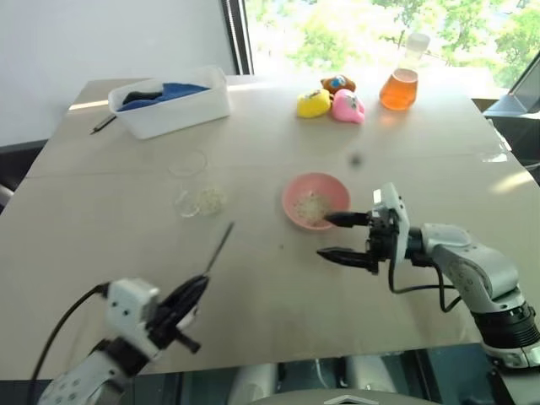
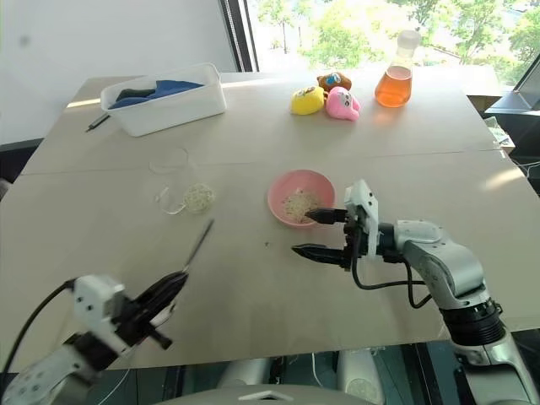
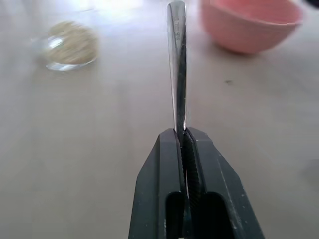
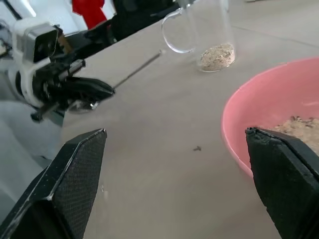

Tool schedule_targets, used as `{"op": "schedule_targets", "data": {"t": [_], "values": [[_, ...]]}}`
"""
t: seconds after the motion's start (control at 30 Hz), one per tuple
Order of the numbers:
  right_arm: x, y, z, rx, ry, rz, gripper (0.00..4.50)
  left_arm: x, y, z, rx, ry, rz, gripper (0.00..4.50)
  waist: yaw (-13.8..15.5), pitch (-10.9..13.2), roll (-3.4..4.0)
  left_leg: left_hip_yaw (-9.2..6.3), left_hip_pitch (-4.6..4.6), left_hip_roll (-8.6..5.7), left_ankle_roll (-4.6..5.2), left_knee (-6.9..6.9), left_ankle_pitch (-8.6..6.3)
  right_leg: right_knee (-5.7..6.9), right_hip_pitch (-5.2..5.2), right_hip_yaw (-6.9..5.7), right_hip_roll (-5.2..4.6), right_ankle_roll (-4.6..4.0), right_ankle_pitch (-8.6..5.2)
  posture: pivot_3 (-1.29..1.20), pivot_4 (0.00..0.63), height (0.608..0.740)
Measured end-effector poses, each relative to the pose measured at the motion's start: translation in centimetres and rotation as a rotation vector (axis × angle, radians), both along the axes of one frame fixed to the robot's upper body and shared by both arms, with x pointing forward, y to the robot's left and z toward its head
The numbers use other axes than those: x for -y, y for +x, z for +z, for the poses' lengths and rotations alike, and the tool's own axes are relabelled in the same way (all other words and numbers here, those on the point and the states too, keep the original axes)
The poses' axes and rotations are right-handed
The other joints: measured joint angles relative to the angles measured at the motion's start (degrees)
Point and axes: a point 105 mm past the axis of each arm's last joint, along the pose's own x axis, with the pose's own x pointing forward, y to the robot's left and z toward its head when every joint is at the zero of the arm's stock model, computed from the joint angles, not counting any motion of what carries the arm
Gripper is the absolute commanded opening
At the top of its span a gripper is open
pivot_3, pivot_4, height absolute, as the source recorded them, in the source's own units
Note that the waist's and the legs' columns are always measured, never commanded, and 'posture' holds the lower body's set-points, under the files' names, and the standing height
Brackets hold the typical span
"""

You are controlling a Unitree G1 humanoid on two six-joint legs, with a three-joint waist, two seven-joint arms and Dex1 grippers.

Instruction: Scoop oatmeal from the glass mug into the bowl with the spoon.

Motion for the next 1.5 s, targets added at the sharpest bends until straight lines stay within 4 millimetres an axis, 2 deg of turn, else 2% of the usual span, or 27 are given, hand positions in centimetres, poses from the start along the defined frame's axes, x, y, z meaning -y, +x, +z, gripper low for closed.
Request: {"op": "schedule_targets", "data": {"t": [0.1,0.2,0.3,0.43,0.5,0.6,0.77,0.87,0.97,1.07,1.2,1.23,1.33,1.5], "values": [[-1.3,-0.2,0.3,-0.079,0.031,-0.017,4.50,2.5,1.0,0.4,0.050,0.044,-0.106,0.02,-0.18,0.00,0.01,0.02,0.00,-0.01,0.00,-0.01,0.00,0.01,-0.01,-0.02,0.06,0.00,0.00,0.00,0.150,0.740],[-2.6,-0.2,0.0,-0.185,0.073,-0.057,4.50,4.3,2.1,1.0,0.113,0.061,-0.174,0.02,-0.16,0.00,0.02,0.01,0.00,0.00,0.00,0.00,0.01,0.05,-0.02,-0.18,0.08,0.00,0.00,0.00,0.150,0.740],[-3.3,0.2,0.2,-0.252,0.120,-0.109,4.50,4.8,3.0,1.2,0.143,0.073,-0.199,0.02,-0.16,0.01,0.02,0.01,0.00,-0.01,0.00,0.02,0.01,0.08,-0.02,-0.20,0.09,0.01,0.00,0.00,0.150,0.740],[-4.9,0.9,2.3,-0.301,0.251,-0.146,4.50,5.7,4.0,1.3,0.168,0.058,-0.236,0.02,-0.29,0.02,0.05,0.01,0.01,-0.01,-0.01,0.02,0.02,0.11,-0.05,-0.19,0.15,0.01,0.00,0.00,0.150,0.740],[-4.9,1.1,2.8,-0.300,0.259,-0.155,4.50,5.8,4.4,0.9,0.160,0.055,-0.240,0.02,-0.20,0.02,0.06,0.01,0.00,-0.04,-0.01,0.02,0.02,0.10,-0.06,-0.20,0.16,0.01,0.00,0.00,0.150,0.740],[-4.8,1.4,2.7,-0.313,0.247,-0.185,4.50,6.0,5.3,0.6,0.181,0.063,-0.239,0.02,-0.11,0.03,0.06,0.01,-0.01,-0.10,0.00,0.04,0.02,0.11,-0.05,-0.21,0.17,0.01,0.00,0.00,0.150,0.740],[-4.9,2.1,3.1,-0.324,0.278,-0.243,4.50,6.9,6.8,1.4,0.253,0.054,-0.216,0.02,-0.41,0.03,0.07,0.03,-0.01,-0.08,-0.01,0.05,0.03,0.18,-0.08,-0.18,0.25,0.02,0.01,0.00,0.150,0.740],[-5.1,2.3,3.4,-0.324,0.286,-0.259,4.50,7.0,7.0,1.7,0.278,0.049,-0.198,0.02,-0.48,0.03,0.07,0.04,0.00,-0.05,-0.01,0.05,0.03,0.19,-0.12,-0.17,0.27,0.02,0.01,0.00,0.150,0.740],[-5.2,2.6,3.5,-0.326,0.299,-0.274,4.50,7.0,6.9,1.3,0.267,0.050,-0.200,0.02,-0.44,0.03,0.07,0.06,-0.01,-0.06,-0.01,0.05,0.03,0.20,-0.12,-0.15,0.27,0.02,0.00,0.00,0.150,0.740],[-5.1,2.8,3.3,-0.330,0.297,-0.286,3.68,6.9,6.7,1.0,0.263,0.053,-0.200,0.00,-0.44,0.03,0.07,0.06,-0.01,-0.06,0.00,0.06,0.03,0.20,-0.13,-0.15,0.27,0.02,0.00,0.00,0.150,0.740],[-4.8,3.2,3.0,-0.340,0.290,-0.302,1.71,6.8,6.4,0.8,0.265,0.064,-0.214,0.00,-0.44,0.04,0.08,0.06,-0.01,-0.06,0.00,0.06,0.03,0.22,-0.13,-0.15,0.27,0.02,0.00,0.00,0.150,0.740],[-4.8,3.2,2.9,-0.341,0.289,-0.303,1.39,6.8,6.3,0.8,0.264,0.065,-0.214,0.00,-0.44,0.04,0.08,0.07,-0.01,-0.05,0.00,0.06,0.03,0.22,-0.13,-0.15,0.27,0.02,0.00,0.00,0.150,0.740],[-4.7,3.3,2.9,-0.340,0.283,-0.305,0.04,6.6,6.3,0.8,0.264,0.074,-0.216,0.00,-0.44,0.04,0.08,0.07,-0.01,-0.05,0.00,0.06,0.03,0.22,-0.14,-0.14,0.27,0.02,0.00,0.00,0.150,0.740],[-4.7,3.2,2.9,-0.341,0.282,-0.297,0.04,6.4,6.2,1.0,0.254,0.083,-0.215,0.00,-0.45,0.04,0.08,0.08,-0.01,-0.04,0.00,0.06,0.03,0.23,-0.14,-0.13,0.28,0.02,0.00,0.00,0.150,0.740]]}}
